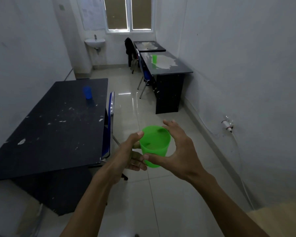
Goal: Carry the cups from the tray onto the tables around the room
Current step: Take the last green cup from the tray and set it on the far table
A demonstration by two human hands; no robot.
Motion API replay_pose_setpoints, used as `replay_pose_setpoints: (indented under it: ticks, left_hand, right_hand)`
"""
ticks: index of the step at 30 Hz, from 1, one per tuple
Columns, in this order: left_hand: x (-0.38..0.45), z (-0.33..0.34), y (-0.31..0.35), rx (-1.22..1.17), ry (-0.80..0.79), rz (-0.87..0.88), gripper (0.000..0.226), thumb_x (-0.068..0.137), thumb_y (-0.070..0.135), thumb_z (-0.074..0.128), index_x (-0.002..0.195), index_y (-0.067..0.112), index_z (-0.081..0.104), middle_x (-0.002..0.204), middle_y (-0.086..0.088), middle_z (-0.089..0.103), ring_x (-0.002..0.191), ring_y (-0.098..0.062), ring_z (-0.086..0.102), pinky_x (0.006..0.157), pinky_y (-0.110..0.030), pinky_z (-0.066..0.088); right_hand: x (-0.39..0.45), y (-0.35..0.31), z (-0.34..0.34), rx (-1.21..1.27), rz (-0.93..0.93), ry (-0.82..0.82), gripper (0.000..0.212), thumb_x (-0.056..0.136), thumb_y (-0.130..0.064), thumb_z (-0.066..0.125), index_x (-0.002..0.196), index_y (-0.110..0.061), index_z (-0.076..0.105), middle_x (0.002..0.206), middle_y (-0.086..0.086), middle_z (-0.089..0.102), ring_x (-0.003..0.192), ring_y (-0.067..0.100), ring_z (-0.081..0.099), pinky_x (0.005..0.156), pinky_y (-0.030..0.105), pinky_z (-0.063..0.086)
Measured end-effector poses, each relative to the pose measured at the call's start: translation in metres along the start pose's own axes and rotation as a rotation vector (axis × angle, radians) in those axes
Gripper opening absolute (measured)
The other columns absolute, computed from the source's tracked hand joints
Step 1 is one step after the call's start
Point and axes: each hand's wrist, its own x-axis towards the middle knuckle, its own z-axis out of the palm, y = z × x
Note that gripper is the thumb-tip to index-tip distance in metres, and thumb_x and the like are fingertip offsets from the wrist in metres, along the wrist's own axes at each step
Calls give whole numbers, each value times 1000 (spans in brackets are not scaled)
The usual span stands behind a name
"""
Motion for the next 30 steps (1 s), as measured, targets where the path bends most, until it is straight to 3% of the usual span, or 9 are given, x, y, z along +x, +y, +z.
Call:
replay_pose_setpoints:
  ticks: [5,10,14,23,30]
  left_hand:
    - [97,-40,30,15,29,26,78,74,76,36,112,14,63,95,-29,71,74,-28,70,90,-50,51]
    - [189,-83,68,16,34,15,81,74,77,34,114,13,63,95,-29,72,73,-28,70,86,-47,53]
    - [263,-110,96,29,44,-9,83,73,78,34,116,12,63,92,-27,73,73,-27,70,79,-39,52]
    - [449,-153,142,42,72,-5,83,72,78,34,114,13,63,94,-28,73,75,-29,69,92,-51,51]
    - [580,-183,194,19,135,-37,82,71,78,33,112,14,63,89,-23,75,74,-27,70,89,-47,53]
  right_hand:
    - [102,40,19,7,-25,7,91,60,-59,82,137,-31,42,152,-8,35,146,7,19,115,30,18]
    - [207,73,37,17,-18,11,93,57,-70,73,135,-27,48,152,-11,35,145,2,17,110,23,16]
    - [285,103,46,16,10,3,95,56,-70,74,136,-24,49,153,-10,35,144,2,18,111,26,18]
    - [463,202,61,41,-27,-16,88,53,-72,74,128,-32,53,153,-11,35,145,4,17,118,42,23]
    - [610,266,58,52,-59,-87,93,52,-70,76,131,-28,52,154,-9,34,146,6,16,117,49,25]
